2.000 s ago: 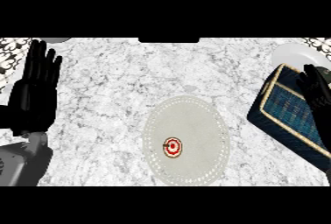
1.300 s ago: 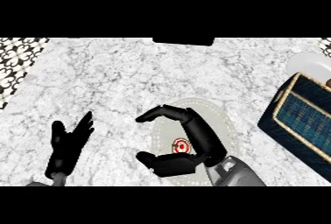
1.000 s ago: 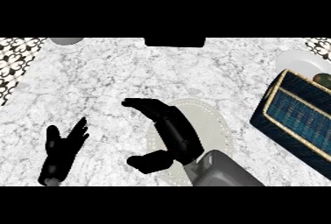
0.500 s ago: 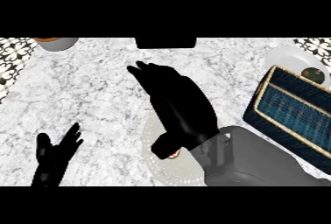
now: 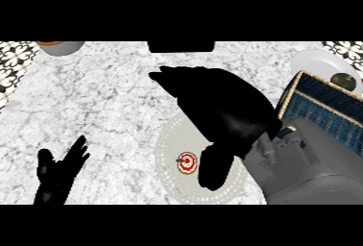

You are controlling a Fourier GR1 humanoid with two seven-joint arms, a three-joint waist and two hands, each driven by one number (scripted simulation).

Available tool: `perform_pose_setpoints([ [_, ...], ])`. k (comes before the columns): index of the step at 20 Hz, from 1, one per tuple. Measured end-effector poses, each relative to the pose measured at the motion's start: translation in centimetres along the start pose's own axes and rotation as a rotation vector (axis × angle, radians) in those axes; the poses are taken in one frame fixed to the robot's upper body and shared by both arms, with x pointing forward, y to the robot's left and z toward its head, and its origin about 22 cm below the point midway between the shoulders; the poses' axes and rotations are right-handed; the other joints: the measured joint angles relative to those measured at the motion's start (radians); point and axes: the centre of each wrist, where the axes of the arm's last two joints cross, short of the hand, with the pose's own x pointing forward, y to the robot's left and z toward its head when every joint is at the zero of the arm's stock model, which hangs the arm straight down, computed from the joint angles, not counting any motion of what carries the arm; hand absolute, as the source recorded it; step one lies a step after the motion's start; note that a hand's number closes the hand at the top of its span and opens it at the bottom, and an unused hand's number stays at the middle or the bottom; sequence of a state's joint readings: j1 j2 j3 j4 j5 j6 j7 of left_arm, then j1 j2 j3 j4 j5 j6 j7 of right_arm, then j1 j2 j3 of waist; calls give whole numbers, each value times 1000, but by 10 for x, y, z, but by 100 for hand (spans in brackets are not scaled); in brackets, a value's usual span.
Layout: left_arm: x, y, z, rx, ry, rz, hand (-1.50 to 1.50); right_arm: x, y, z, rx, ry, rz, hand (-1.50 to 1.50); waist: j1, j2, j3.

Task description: Pick the cupcake from the placemat and place it in the basket

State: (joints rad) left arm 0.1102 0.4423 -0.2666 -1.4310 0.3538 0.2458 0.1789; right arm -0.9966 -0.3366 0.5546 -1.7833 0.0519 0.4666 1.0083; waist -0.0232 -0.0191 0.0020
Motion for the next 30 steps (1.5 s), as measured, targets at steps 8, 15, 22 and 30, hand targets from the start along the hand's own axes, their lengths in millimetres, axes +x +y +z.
perform_pose_setpoints([
  [8,1,4,-1,-4,-5,-2,0,-10,-14,18,99,-3,17,-150,4,5,1],
  [15,5,2,-3,-14,1,-7,0,-7,6,20,123,6,8,-150,15,9,2],
  [22,2,0,-3,-20,-10,-8,0,-7,46,6,120,29,7,-150,23,13,3],
  [30,0,-7,-2,-23,-24,-3,0,-25,92,-10,154,109,52,-150,27,13,6],
])
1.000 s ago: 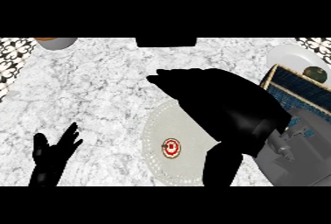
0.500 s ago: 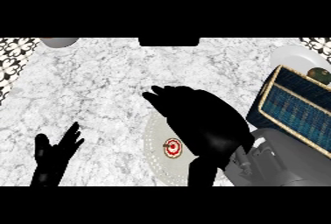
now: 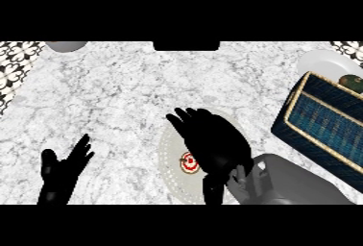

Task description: Pick the cupcake from the placemat and place it in the basket

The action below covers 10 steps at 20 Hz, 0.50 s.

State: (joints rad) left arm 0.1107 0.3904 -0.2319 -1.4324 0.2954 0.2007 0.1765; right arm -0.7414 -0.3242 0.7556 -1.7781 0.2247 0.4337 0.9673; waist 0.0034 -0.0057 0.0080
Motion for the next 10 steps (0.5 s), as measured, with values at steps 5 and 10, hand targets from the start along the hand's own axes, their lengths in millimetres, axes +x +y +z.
perform_pose_setpoints([
  [5,1,3,-2,-2,14,-5,0,0,23,-7,4,18,-7,-150,-1,0,0],
  [10,-1,6,-3,0,9,-4,0,-9,36,-17,-5,35,-15,-150,0,0,1],
])
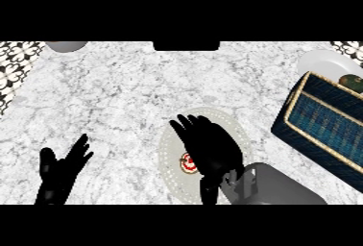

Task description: Pick the cupcake from the placemat and place it in the basket

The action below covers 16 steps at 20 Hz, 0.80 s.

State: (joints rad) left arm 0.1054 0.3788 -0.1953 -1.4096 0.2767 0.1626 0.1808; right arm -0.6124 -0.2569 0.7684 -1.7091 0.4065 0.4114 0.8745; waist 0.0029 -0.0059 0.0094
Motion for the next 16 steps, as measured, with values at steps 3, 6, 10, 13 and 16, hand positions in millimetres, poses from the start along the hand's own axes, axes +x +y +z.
perform_pose_setpoints([
  [3,1,2,0,2,-3,-1,0,2,14,-6,-2,16,8,-150,1,0,0],
  [6,0,1,0,5,-8,-2,0,-2,21,-16,-7,26,8,-150,2,0,1],
  [10,2,1,0,5,-1,2,0,-12,33,-24,-10,22,-1,-150,2,0,0],
  [13,4,1,1,-3,-1,-3,0,-3,41,-32,-12,19,-9,-150,2,1,-2],
  [16,4,2,0,-5,6,-1,0,-4,48,-36,-4,18,2,-150,2,1,-2],
])
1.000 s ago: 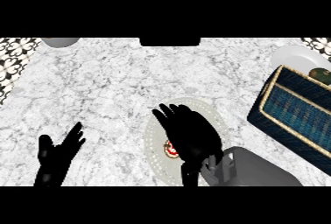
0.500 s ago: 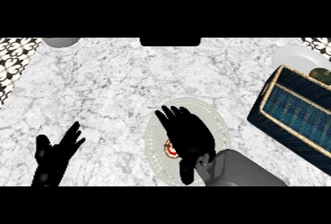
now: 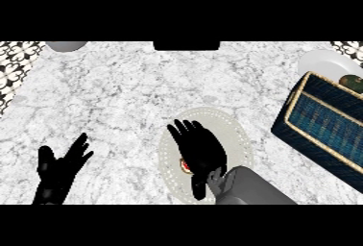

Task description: Pick the cupcake from the placemat and place it in the basket

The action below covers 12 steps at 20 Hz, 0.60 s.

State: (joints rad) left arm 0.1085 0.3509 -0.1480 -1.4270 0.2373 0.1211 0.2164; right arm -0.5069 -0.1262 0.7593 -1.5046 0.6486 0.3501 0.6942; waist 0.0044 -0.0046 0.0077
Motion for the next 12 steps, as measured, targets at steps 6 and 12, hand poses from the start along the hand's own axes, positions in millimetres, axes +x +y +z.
perform_pose_setpoints([
  [6,-1,-5,0,9,-4,-5,0,0,7,-12,58,48,47,-150,1,0,1],
  [12,2,2,-1,3,8,-5,0,-3,17,-18,84,63,58,-150,0,0,0],
])
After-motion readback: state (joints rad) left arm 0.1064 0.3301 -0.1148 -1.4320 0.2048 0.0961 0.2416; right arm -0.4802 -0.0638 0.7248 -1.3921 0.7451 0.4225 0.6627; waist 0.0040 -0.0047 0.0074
